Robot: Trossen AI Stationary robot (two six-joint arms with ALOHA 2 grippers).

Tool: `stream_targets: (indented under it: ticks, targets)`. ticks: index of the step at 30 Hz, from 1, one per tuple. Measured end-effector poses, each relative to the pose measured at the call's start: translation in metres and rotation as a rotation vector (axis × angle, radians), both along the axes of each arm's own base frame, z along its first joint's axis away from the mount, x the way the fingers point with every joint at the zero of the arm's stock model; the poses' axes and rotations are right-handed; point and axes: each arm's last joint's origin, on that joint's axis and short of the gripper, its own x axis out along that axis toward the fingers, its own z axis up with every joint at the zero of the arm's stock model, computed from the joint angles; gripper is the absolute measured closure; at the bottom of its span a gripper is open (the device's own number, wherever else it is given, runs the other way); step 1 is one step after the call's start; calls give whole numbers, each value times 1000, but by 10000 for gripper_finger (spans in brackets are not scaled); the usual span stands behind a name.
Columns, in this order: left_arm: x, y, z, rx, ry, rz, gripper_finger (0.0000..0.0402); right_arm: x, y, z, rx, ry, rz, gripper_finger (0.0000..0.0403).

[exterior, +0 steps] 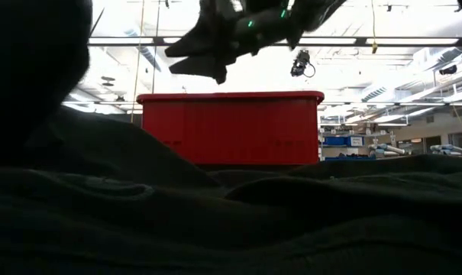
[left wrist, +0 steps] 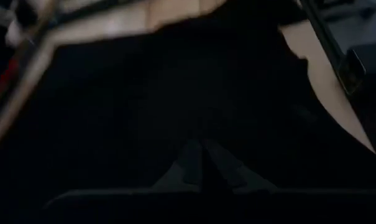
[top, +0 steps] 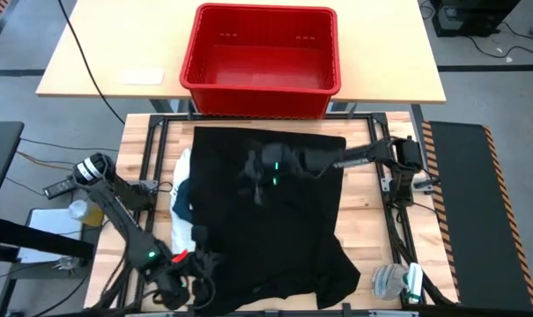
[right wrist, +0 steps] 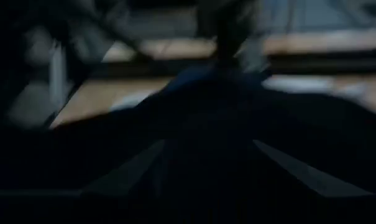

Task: Fold laundry
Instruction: Fold the black shirt

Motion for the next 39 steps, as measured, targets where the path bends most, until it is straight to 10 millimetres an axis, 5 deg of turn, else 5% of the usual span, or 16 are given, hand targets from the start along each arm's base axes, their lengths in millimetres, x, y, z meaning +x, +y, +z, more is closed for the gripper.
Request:
stream_targets:
  ticks: [7,14,18,31,39]
  targets:
    - [20,21,-3,-48,80,51,399,-17,104,-12,-147,149,102,189]
    - [36,36,-2,-62,63,118,399,-34,159,-22,-64,243,26,202]
    - [49,42,2,-123,4,156,399,-29,193,-45,-46,178,-8,202]
    - [62,47,7,-180,-54,158,391,-22,229,-70,180,-77,-388,202]
    - [58,41,6,-209,-19,109,389,-32,264,-70,172,-196,-386,205]
